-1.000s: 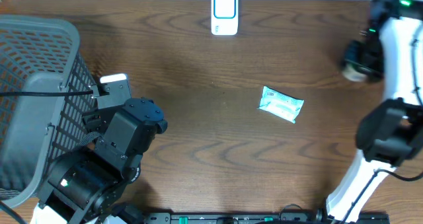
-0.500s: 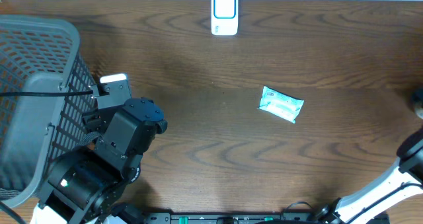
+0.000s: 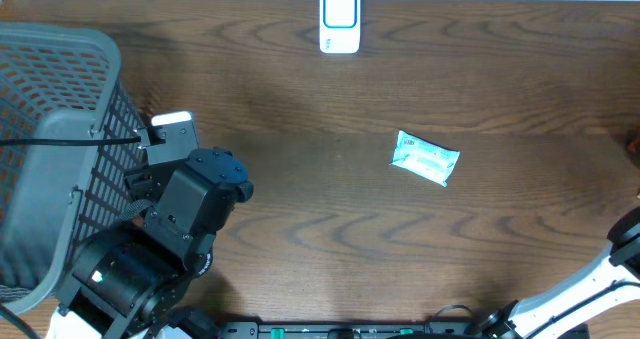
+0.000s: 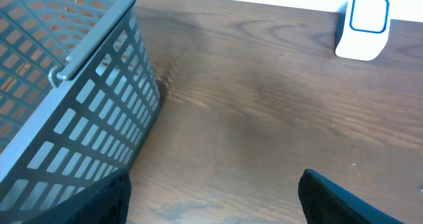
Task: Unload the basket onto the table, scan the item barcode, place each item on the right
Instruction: 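Carry the jar to the right table edge and release it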
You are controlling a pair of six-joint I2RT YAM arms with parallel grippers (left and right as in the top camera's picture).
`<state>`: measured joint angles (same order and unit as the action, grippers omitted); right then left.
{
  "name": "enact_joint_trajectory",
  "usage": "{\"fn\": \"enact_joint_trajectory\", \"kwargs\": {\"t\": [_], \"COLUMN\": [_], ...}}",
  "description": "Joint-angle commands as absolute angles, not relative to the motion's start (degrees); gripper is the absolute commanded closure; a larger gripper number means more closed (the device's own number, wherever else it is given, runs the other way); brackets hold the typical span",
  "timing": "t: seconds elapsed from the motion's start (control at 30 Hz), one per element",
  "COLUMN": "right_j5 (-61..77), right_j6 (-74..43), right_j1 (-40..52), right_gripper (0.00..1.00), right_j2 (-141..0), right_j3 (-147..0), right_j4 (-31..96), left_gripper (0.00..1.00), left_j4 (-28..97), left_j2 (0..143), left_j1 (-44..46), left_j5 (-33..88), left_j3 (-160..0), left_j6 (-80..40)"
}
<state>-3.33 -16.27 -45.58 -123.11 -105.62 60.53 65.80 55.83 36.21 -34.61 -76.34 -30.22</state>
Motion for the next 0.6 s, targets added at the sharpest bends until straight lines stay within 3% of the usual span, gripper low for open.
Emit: {"fn": "enact_joint_trajectory", "kwargs": {"t": [0.0,0.27,0.4,0.43,0.57], "right_j5": [-1.6,-1.4,-1.1,-0.8,4.8], "right_j6": [-16.8,-18.4,-18.4,-18.4,-18.4], "right_j1": [-43.7,-42.5,-42.9,-42.9,-43.1], "right_gripper": [0.44,0.44,0.24,0.03,0.01], "right_j2": [-124.7,-130.3,-132.2,-132.2,-130.4], "right_j3": [-105.5,-105.5,-105.5,-105.5,-109.2], "right_j4": [60.1,61.8,62.6,62.6,65.2], "left_gripper": [0.19,0.19,0.19,0.19,0.19], "left_j4": [66.0,66.0,66.0,66.0,66.0], "left_j2": [55.7,55.7,55.7,55.7,55.7], "left_j1": [36.1,36.1,36.1,36.1,36.1], "left_j5": [-34.9,-34.9,-34.9,-34.9,-34.9], "left_j3": [-76.3,-76.3,-76.3,-76.3,-76.3], "left_j6": [-30.8,-30.8,-30.8,-30.8,-30.8]}}
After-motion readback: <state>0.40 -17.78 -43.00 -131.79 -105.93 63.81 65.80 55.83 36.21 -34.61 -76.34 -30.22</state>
